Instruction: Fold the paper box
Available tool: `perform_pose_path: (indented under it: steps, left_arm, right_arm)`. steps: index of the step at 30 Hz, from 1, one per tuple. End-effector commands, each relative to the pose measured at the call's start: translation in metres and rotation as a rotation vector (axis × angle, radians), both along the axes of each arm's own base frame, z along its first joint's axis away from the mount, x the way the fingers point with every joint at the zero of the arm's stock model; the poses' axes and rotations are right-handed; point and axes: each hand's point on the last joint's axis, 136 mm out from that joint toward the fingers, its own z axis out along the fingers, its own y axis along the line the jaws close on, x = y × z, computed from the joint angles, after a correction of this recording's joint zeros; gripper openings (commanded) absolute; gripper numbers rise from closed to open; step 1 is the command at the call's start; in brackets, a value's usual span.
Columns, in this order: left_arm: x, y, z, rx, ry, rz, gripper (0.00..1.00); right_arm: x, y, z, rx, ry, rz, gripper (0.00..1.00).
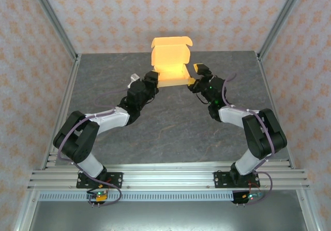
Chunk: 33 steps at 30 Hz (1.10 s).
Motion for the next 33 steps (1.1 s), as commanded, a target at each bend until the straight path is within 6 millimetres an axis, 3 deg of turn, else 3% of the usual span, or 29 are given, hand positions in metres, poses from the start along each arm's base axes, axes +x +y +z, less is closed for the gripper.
perform_pose_path:
  steps: [1, 15, 22, 29, 33]
  left_arm:
    - [-0.004, -0.005, 0.018, -0.045, -0.045, -0.023, 0.26]
    - [-0.004, -0.007, 0.021, -0.055, -0.051, -0.03, 0.27]
    - [-0.004, -0.004, 0.025, -0.061, -0.065, -0.017, 0.27]
    - [-0.006, 0.007, 0.028, -0.068, -0.086, 0.032, 0.27]
    - [-0.007, 0.005, 0.028, -0.057, -0.08, 0.02, 0.27]
  right_arm:
    - [-0.003, 0.015, 0.031, 0.046, -0.09, 0.055, 0.65]
    - [0.002, 0.039, 0.019, -0.01, -0.083, 0.15, 0.58]
    - [0.001, 0.042, 0.008, -0.048, -0.06, 0.161, 0.66]
    - [-0.007, 0.042, -0.024, -0.217, 0.065, 0.184, 0.75]
    - [-0.009, 0.04, -0.015, -0.241, 0.028, 0.177, 0.77]
